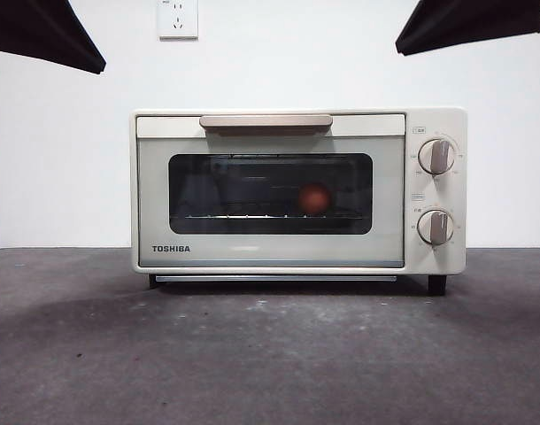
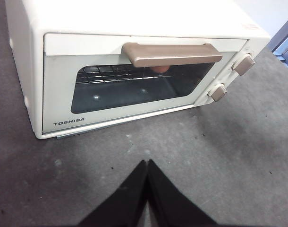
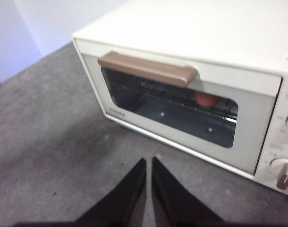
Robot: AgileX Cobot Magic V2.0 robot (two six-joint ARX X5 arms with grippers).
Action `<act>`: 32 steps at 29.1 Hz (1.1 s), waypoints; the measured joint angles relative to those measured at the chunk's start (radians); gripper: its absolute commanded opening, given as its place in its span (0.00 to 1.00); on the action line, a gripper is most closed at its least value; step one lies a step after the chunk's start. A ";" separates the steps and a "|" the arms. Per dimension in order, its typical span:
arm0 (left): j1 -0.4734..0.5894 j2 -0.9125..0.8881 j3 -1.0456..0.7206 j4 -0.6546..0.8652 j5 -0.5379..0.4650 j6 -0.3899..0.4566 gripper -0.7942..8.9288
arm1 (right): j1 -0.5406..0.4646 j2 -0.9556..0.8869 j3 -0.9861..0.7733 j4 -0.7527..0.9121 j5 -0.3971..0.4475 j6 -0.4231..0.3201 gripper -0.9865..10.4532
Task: Eggoven
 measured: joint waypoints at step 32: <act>0.468 -0.522 -0.409 0.240 -0.094 0.427 0.09 | -0.001 0.000 0.000 0.002 0.000 0.000 0.09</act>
